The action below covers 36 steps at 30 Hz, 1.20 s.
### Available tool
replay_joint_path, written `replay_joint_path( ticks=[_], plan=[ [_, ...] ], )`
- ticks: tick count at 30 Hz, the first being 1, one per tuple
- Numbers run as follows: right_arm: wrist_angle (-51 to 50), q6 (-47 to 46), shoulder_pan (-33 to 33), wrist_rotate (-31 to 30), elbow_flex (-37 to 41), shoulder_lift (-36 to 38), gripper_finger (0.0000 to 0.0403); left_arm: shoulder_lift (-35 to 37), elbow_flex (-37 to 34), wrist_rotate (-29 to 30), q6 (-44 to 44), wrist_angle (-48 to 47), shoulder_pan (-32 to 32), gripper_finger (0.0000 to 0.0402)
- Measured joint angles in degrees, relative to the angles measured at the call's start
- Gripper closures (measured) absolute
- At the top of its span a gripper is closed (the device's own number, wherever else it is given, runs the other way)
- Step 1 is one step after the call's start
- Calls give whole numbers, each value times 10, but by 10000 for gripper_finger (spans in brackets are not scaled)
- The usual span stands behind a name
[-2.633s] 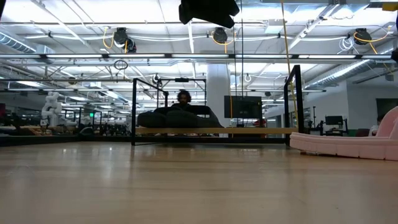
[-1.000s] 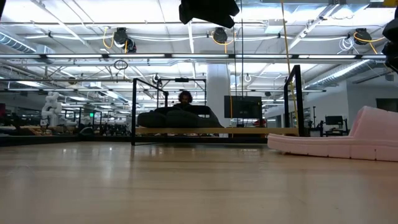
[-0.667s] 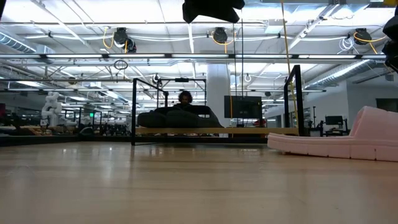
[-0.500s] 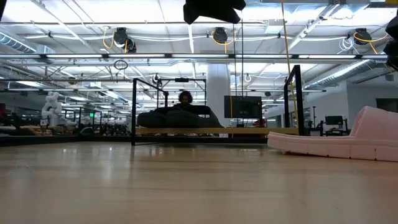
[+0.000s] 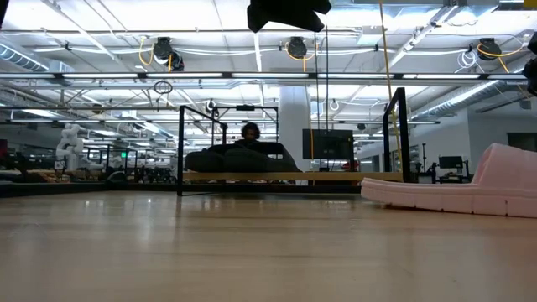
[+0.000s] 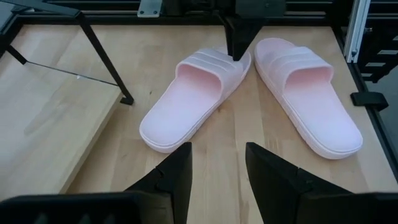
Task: Pick and place slides into the shelf
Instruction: Put the top pink slipper on the shelf
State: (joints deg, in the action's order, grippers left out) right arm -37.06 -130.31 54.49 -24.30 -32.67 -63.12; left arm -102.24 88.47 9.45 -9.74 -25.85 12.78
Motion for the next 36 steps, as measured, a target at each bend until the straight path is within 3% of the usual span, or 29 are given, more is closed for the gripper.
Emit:
replay_joint_path(
  ticks=[16, 36],
  plan=[
    [19, 3, -8, -41, -1, -64, 282, 0, 0, -4, 2, 1, -12, 254],
    [46, 3, -9, -134, 0, -66, 282, 0, 0, -5, 4, 2, -12, 254]
  ],
)
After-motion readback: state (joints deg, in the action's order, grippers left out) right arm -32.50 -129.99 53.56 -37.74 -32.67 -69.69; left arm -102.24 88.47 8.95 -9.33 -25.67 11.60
